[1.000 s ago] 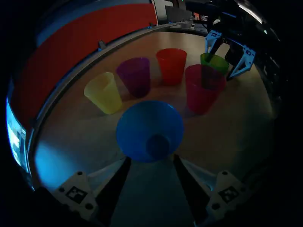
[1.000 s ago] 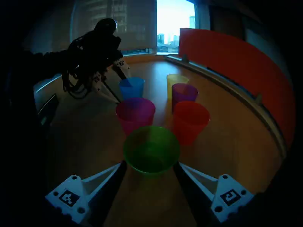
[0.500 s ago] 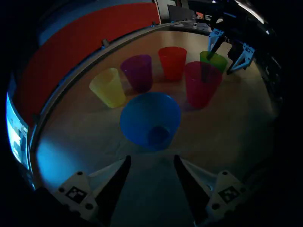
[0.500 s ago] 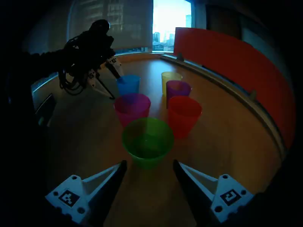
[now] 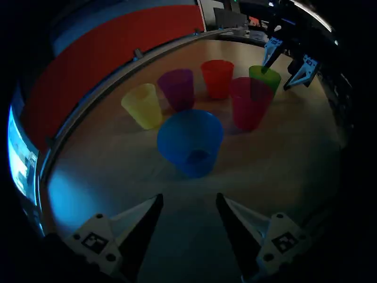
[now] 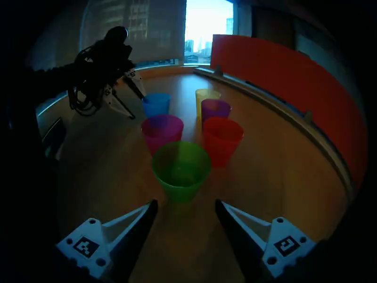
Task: Pour water
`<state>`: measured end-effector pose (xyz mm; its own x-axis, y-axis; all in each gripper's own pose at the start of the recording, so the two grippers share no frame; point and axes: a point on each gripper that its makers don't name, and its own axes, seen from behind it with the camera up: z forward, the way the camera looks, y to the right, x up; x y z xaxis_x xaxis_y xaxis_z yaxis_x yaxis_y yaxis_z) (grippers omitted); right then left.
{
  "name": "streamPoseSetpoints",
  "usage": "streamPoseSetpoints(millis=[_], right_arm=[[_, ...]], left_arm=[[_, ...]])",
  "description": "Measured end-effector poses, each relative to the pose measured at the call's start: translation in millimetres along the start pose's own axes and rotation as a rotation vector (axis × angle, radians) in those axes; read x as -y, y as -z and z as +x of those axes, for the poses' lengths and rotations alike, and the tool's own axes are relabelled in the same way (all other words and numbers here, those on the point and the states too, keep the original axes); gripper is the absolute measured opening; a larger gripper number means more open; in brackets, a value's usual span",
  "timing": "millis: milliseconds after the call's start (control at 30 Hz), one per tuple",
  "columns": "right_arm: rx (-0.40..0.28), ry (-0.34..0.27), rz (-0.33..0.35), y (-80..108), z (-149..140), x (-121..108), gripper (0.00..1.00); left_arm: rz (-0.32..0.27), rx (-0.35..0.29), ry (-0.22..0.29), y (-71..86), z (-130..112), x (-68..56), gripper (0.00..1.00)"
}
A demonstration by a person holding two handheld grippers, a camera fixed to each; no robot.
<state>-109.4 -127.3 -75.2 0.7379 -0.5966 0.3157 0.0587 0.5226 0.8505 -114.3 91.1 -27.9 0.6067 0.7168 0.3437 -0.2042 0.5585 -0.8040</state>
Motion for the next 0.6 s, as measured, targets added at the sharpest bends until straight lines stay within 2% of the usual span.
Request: streamPoseSetpoints(millis=[167,267,600], right_arm=[[0.006,-0.007,-0.018,1.7,-1.2,-2.5,0.94],[0.009,-0.022,-0.033,2.7,-2.3,-4.6,0.94],[0.030,-0.127,-0.113,7.5,-15.8,-15.6,0.94]], left_arm=[[0.020,0.000,0.022,6.6,-4.1,6.3,0.83],[0.042,-0.002,0.052,9.1,-7.4,13.6,0.83],[0.136,-0.017,0.165,13.9,-18.8,33.9,0.83]])
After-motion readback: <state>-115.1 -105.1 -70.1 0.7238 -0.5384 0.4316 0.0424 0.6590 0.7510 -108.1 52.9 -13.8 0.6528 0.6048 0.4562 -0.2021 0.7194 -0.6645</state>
